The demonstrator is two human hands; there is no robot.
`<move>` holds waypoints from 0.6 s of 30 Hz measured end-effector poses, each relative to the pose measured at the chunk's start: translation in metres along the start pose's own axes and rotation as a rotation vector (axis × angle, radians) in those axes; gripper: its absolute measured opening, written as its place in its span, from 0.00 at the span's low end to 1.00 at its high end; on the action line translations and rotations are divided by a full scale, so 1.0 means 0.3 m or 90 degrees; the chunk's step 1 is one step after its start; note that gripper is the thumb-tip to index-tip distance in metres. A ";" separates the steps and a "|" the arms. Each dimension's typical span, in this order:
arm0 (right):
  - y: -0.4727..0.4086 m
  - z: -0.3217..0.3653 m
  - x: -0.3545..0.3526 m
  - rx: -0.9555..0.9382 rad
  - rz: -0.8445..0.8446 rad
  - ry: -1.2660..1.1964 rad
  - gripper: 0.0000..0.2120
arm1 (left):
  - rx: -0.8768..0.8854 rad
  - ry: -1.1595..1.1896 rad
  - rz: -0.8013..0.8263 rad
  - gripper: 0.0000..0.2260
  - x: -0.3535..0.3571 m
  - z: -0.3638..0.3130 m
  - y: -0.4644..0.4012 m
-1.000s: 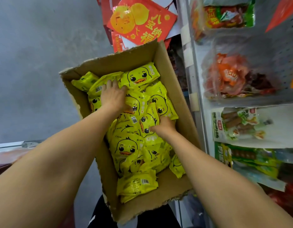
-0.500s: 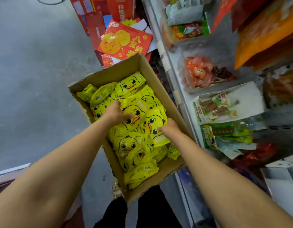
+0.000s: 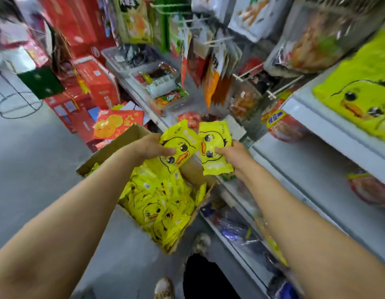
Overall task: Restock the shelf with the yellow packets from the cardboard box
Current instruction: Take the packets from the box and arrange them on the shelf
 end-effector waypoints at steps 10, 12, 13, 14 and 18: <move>0.427 0.251 -0.704 -0.177 -0.204 -0.125 0.14 | 0.160 -0.250 0.180 0.27 0.355 -0.605 0.288; 0.512 0.272 -0.833 -0.199 -0.238 -0.132 0.13 | 0.192 -0.287 0.228 0.19 0.468 -0.711 0.351; 0.549 0.274 -0.896 -0.205 -0.251 -0.129 0.13 | 0.206 -0.299 0.259 0.18 0.532 -0.760 0.386; 0.587 0.272 -0.957 -0.211 -0.262 -0.124 0.13 | 0.216 -0.308 0.287 0.19 0.595 -0.805 0.412; 0.738 0.227 -1.194 -0.228 -0.315 -0.093 0.15 | 0.311 -0.398 0.378 0.32 0.853 -0.958 0.512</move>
Point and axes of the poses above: each hand's wrist, its own y-axis away from the middle knuckle, its own x-axis out of the palm, z = x × y, the point moved 8 cm from there along -y, towards the middle knuckle, and after that the axes turned 13 degrees about y, right-handed, at the moved point
